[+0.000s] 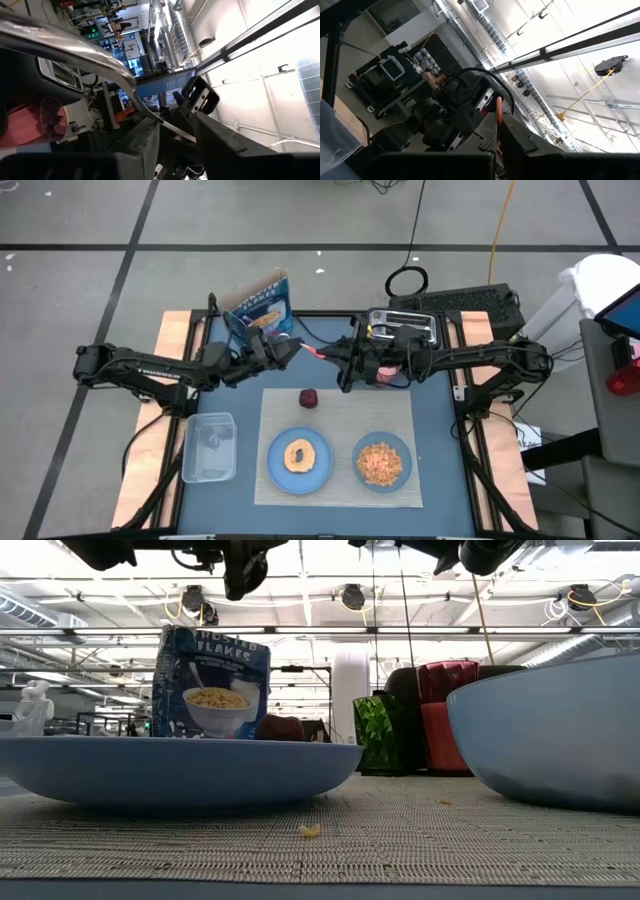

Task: Arrange a breakfast setting
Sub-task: Put the orange spoon on the gray placemat

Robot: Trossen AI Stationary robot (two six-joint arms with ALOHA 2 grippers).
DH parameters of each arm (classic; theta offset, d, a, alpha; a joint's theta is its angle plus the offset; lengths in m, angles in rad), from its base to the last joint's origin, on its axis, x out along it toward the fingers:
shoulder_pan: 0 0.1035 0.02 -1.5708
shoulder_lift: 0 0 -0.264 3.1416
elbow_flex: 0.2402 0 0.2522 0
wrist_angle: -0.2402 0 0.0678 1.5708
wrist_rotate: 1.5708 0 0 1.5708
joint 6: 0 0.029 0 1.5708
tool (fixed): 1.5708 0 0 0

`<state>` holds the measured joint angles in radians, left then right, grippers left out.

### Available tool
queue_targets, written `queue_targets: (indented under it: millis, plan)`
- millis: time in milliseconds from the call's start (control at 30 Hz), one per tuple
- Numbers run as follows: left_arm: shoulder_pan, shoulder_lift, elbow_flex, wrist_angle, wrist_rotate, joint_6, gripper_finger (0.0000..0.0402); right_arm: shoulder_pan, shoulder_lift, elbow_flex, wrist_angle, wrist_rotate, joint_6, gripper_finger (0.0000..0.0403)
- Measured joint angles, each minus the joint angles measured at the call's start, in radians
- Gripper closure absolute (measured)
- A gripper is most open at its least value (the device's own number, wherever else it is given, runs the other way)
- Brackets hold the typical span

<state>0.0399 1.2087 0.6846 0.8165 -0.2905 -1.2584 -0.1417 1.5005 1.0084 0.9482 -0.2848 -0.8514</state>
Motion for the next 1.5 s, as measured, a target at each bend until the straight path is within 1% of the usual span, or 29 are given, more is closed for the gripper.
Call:
queue_targets:
  millis: [233,667,900,1100,1333,1500]
  plan:
    - [0.0,0.0,0.0,0.004,0.0,0.003,0.0307,0.0,0.0,0.0,0.0,0.0,-0.001,0.0399]
    - [0.0,0.0,0.0,0.004,-0.002,0.005,0.0309,0.0,0.0,0.0,-0.015,-0.004,0.007,0.0391]
    - [0.0,0.0,0.0,0.003,-0.003,0.011,0.0309,-0.001,-0.002,0.0,-0.021,-0.004,0.124,0.0391]
    - [0.001,0.0,0.0,0.001,-0.006,0.02,0.0309,-0.001,-0.003,0.0,-0.068,-0.004,0.129,0.039]
    - [0.024,0.0,0.0,0.001,0.008,0.034,0.0309,0.012,-0.003,0.0,-0.082,0.005,0.129,0.0389]
    - [0.038,0.0,0.0,0.001,0.012,0.045,0.0309,0.025,-0.003,0.0,-0.098,0.041,0.129,0.0389]
